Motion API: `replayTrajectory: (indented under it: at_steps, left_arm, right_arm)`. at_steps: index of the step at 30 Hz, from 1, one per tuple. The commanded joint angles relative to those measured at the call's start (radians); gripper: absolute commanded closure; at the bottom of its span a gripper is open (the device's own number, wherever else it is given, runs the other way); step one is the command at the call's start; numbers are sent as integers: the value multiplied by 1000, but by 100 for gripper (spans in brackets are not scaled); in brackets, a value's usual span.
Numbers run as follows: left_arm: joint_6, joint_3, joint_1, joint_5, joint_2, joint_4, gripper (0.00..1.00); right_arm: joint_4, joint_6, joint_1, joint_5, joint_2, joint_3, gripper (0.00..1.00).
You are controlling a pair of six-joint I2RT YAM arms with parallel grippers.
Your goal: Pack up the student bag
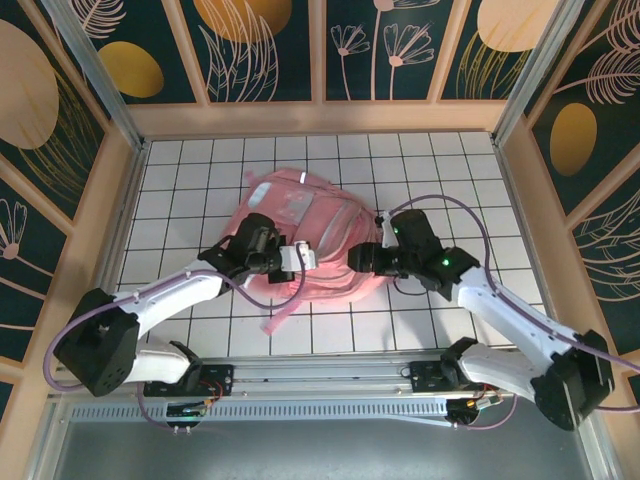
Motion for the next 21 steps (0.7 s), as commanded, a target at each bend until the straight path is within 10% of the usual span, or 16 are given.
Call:
replayTrajectory:
  at_steps: [1,11,21]
  left_arm:
    - [-280,113,-17,124,75,169,100]
    - [-626,367,-18,238,260,10,100]
    - [-918,433,-16,503,358,29,100]
  right_arm:
    - [45,-10,38,72,-87,-63,39]
    - [-1,-303,41,150,54,33,46]
    - [74,-245,41,213,104,55,56]
